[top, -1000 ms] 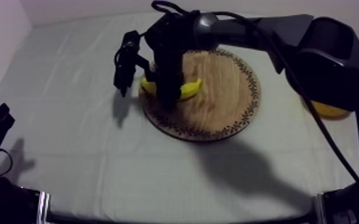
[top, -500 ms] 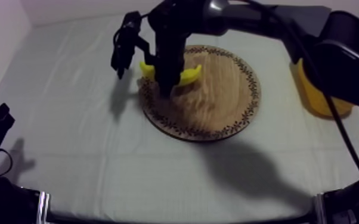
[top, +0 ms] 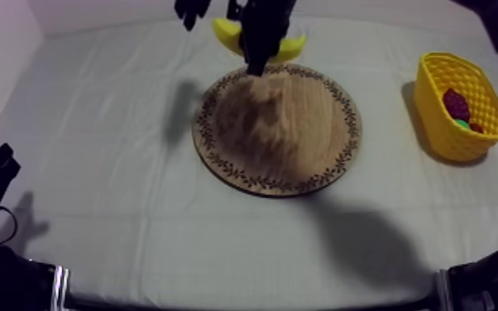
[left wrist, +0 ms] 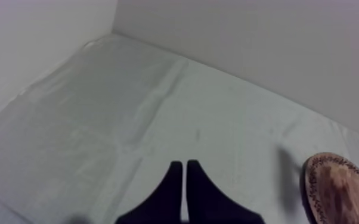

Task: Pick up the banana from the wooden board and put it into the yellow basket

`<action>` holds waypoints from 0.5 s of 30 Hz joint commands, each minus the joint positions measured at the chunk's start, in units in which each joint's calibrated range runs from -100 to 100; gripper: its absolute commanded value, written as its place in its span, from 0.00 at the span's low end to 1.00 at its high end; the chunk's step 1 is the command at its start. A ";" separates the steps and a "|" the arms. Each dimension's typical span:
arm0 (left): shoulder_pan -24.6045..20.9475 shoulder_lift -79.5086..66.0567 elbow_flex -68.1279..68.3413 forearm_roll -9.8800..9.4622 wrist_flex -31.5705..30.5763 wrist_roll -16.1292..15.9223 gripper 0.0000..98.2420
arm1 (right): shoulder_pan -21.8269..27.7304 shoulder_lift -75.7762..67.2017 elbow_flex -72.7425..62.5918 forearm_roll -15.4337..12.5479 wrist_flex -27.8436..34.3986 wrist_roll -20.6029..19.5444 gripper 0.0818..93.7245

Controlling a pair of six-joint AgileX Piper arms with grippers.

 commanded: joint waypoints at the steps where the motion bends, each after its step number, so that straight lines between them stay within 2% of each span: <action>1: -0.02 0.02 -0.02 -0.01 -0.01 0.01 0.00 | 0.04 -2.10 -0.04 0.05 0.90 0.11 0.22; 15: -0.02 0.02 -0.02 -0.01 -0.01 0.01 0.00 | 0.20 -12.30 -1.93 -0.62 8.18 1.15 0.20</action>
